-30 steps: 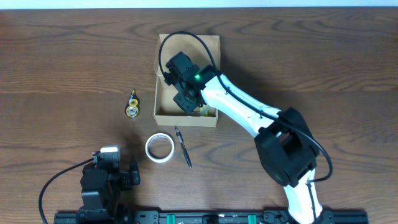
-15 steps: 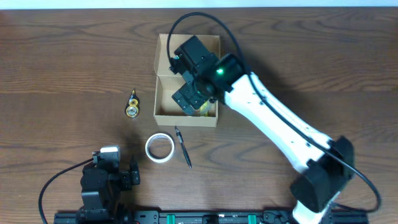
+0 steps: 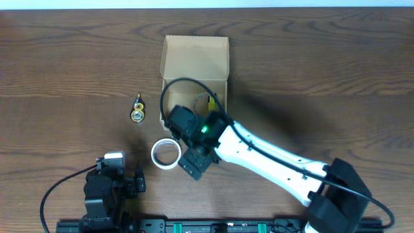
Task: Pack container
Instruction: 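Move the right gripper to the black pen and grasp it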
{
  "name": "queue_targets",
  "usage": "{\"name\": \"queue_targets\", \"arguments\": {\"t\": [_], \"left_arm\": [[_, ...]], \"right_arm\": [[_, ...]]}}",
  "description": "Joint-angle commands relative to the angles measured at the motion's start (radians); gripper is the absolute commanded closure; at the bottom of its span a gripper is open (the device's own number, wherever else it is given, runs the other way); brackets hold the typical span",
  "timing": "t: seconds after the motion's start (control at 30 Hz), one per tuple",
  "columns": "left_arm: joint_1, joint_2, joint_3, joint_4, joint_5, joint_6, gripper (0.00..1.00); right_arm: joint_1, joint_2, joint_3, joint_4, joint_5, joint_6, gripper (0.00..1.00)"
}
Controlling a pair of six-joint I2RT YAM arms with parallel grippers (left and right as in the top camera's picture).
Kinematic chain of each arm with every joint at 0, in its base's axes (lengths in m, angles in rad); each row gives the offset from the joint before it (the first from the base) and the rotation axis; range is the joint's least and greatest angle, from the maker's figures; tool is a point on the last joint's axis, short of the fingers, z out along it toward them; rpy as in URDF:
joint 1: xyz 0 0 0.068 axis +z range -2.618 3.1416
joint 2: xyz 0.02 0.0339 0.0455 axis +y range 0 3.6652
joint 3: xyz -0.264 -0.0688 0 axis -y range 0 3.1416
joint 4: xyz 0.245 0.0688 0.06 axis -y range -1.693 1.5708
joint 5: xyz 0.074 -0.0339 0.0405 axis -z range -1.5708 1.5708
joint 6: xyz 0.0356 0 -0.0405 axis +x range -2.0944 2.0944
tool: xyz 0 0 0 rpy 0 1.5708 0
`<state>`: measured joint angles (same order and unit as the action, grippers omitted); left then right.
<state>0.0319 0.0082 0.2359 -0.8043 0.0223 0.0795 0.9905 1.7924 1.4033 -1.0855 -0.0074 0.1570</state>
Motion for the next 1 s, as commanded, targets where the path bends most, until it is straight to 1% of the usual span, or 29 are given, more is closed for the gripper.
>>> {"name": "queue_targets", "arguments": {"t": [0.0, 0.2, 0.33, 0.47, 0.7, 0.73, 0.83, 0.97], "left_arm": [[0.0, -0.005, -0.044, -0.041, -0.006, 0.003, 0.05], [0.0, -0.005, -0.044, -0.041, -0.006, 0.003, 0.05], [0.0, -0.005, -0.044, -0.041, -0.006, 0.003, 0.05], [0.0, -0.005, -0.044, -0.041, -0.006, 0.003, 0.04], [0.0, -0.005, -0.044, -0.041, -0.006, 0.003, 0.05], [0.0, -0.005, -0.044, -0.041, -0.006, 0.003, 0.05], [0.0, -0.005, -0.044, -0.041, -0.006, 0.003, 0.05], [0.0, -0.005, -0.044, -0.041, -0.006, 0.003, 0.05]], "right_arm": [[0.02, -0.017, -0.07, 0.066, 0.006, 0.034, 0.01], [0.026, -0.016, -0.167, 0.196, -0.006, 0.068, 0.01], [0.026, -0.012, -0.19, 0.246, -0.012, 0.061, 0.01], [0.026, 0.003, -0.19, 0.302, -0.011, 0.002, 0.09], [0.026, 0.066, -0.19, 0.335, -0.011, 0.002, 0.14], [0.026, 0.067, -0.191, 0.345, -0.011, 0.002, 0.19], [0.026, 0.067, -0.191, 0.37, -0.011, 0.002, 0.25], [0.026, 0.071, -0.191, 0.391, -0.011, 0.002, 0.26]]}}
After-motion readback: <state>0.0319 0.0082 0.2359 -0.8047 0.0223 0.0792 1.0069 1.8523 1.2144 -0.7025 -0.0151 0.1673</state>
